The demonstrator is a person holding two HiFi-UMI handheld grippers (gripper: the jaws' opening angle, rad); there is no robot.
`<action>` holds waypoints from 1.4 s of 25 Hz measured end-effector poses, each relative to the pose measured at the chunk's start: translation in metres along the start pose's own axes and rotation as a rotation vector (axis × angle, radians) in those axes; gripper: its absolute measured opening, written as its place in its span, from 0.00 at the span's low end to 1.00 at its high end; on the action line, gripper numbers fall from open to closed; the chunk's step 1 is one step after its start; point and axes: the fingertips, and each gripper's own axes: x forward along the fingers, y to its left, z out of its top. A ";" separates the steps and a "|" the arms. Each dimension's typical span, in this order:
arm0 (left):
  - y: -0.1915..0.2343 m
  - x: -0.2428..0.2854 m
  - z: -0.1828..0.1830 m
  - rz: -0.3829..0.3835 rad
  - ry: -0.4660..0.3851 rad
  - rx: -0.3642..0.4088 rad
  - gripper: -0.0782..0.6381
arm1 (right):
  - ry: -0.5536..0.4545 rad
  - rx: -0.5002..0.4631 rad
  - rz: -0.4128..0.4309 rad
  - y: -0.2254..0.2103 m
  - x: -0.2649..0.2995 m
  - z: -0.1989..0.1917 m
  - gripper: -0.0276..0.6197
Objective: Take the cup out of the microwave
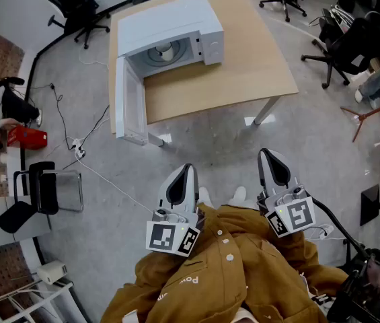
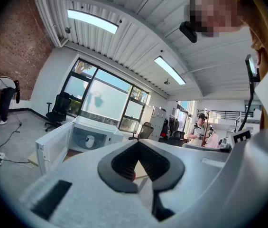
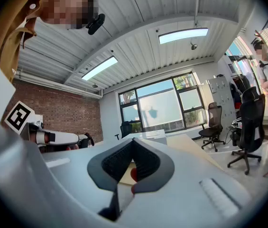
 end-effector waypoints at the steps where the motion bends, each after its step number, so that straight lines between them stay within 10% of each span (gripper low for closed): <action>1: 0.002 0.000 0.000 0.003 -0.001 -0.005 0.12 | 0.001 0.000 -0.009 -0.002 -0.002 -0.001 0.05; 16: -0.003 0.000 -0.006 -0.030 0.013 -0.003 0.12 | -0.021 0.018 -0.030 -0.005 -0.036 -0.003 0.05; 22: 0.012 -0.017 -0.001 -0.037 0.008 -0.005 0.12 | -0.024 -0.005 0.037 0.019 -0.023 -0.003 0.31; 35: 0.086 -0.056 0.013 -0.012 -0.001 -0.024 0.12 | 0.004 -0.047 0.004 0.066 0.031 -0.019 0.31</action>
